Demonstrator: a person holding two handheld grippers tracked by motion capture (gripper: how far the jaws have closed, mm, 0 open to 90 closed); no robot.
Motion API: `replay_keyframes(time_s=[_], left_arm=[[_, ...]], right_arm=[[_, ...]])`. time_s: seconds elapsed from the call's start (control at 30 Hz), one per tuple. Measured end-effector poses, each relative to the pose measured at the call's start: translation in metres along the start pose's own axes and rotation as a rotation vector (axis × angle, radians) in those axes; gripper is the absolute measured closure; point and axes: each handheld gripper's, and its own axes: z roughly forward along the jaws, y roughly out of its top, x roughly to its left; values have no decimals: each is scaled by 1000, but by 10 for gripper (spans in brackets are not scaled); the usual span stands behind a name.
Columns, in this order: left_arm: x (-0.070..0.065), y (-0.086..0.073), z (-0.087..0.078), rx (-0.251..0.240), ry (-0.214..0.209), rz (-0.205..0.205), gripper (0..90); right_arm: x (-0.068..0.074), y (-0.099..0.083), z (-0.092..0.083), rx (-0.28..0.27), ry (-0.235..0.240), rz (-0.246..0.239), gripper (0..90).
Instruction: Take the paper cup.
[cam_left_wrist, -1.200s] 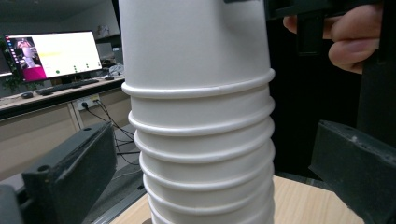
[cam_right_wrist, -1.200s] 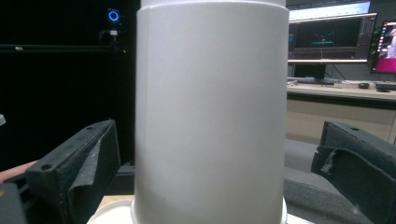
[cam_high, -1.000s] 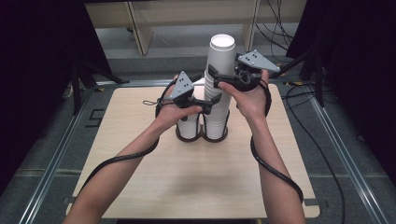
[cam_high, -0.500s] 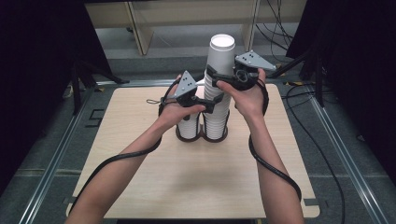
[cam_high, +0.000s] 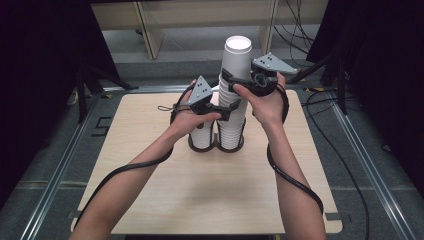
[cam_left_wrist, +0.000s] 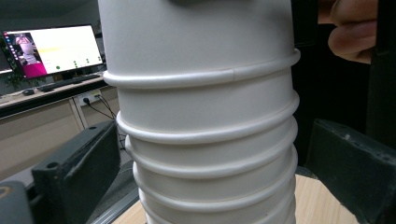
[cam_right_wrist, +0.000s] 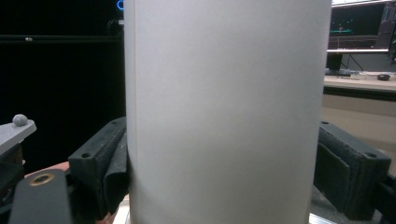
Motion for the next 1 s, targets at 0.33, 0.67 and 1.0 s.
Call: replay_keyframes(time_s=[0.33,0.67,1.0], left_arm=[[0,2,0,1,-1,9,24],[0,3,1,5,3,14,27],[0,3,1,8,7,20,29]], right_arm=[[0,6,1,-10,-7,5,98],[2,14,3,-30,-10,-5,177],[1,25,-1,-96,-7,0,194]])
